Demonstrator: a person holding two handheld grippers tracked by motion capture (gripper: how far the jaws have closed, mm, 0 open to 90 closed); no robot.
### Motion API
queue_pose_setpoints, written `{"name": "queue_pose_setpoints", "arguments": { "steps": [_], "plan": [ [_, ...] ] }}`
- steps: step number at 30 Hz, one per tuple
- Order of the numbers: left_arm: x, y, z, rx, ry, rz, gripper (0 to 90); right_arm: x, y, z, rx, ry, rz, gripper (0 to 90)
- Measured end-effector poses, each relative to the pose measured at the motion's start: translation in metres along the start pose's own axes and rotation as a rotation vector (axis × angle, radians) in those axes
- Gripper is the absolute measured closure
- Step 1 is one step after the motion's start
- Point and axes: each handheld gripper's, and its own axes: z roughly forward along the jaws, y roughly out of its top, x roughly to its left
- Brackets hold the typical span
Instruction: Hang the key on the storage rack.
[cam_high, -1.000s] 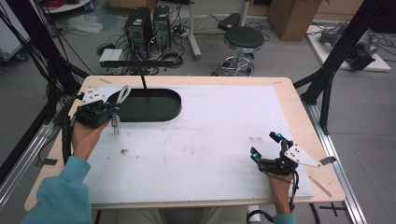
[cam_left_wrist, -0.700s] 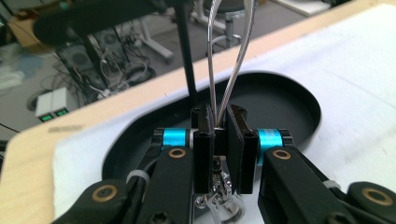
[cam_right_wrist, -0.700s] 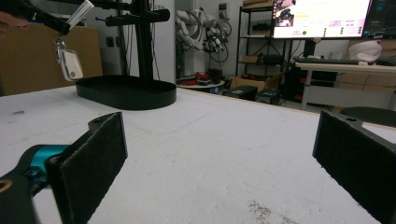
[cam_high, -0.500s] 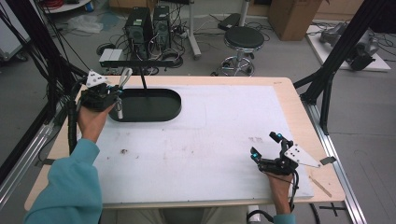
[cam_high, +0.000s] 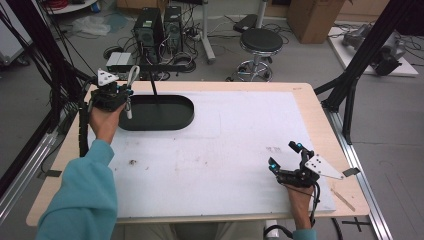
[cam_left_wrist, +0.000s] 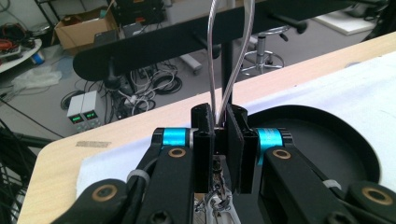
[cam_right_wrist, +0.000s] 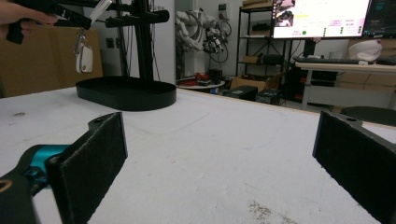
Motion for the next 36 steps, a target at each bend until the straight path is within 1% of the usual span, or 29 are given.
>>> {"name": "queue_pose_setpoints", "arguments": {
  "steps": [2,3,8,10,11,12,14,16,19,20,22,23,26,29,35,36],
  "plan": [
    [0.0,-0.002,0.006,-0.002,0.008,-0.011,81.6,0.0,0.0,0.0,0.001,0.0,-0.001,2.3],
    [0.0,-0.002,0.006,-0.002,0.008,-0.011,81.6,0.0,0.0,0.0,0.001,-0.001,0.0,2.3],
    [0.0,-0.004,0.012,0.0,0.037,-0.01,81.6,0.0,0.0,0.0,0.001,-0.001,0.0,2.3],
    [0.0,-0.005,0.014,0.003,0.031,-0.016,81.6,0.0,0.0,0.0,0.001,-0.001,0.001,2.3],
    [0.0,-0.005,0.014,0.004,0.04,-0.01,81.6,0.0,0.0,0.0,0.001,-0.001,0.0,2.3],
    [0.0,-0.005,0.015,0.006,0.039,-0.006,81.6,0.0,0.0,0.0,0.001,-0.001,0.0,2.3],
    [-0.001,-0.006,0.017,0.006,0.044,-0.005,81.5,0.0,0.0,0.0,0.0,-0.001,0.002,2.3],
    [0.0,-0.007,0.02,0.01,0.04,-0.011,81.6,0.0,0.0,0.0,0.0,-0.001,0.002,2.3],
    [-0.001,-0.009,0.024,0.013,0.051,-0.008,81.6,0.0,0.0,0.0,0.0,-0.001,0.0,2.3],
    [-0.002,-0.009,0.025,0.01,0.06,-0.006,81.6,0.0,0.0,0.0,0.0,-0.001,0.003,2.3],
    [-0.002,-0.01,0.028,0.005,0.062,-0.008,81.6,0.0,0.0,0.0,-0.002,0.0,0.003,2.3],
    [-0.002,-0.012,0.031,0.004,0.076,-0.011,81.5,0.0,0.0,0.0,-0.003,-0.001,0.0,2.3],
    [-0.001,-0.013,0.034,0.004,0.076,-0.02,81.5,0.0,0.0,0.0,-0.005,0.001,0.003,2.3],
    [-0.001,-0.015,0.038,0.01,0.088,-0.018,81.5,0.0,0.0,0.0,-0.005,0.001,0.004,2.3],
    [0.001,-0.018,0.042,0.02,0.087,-0.029,81.5,0.0,0.0,0.0,-0.005,0.001,0.003,2.3],
    [0.001,-0.018,0.043,0.023,0.087,-0.024,81.5,0.0,0.0,0.0,-0.005,0.001,0.003,2.3]
  ]
}}
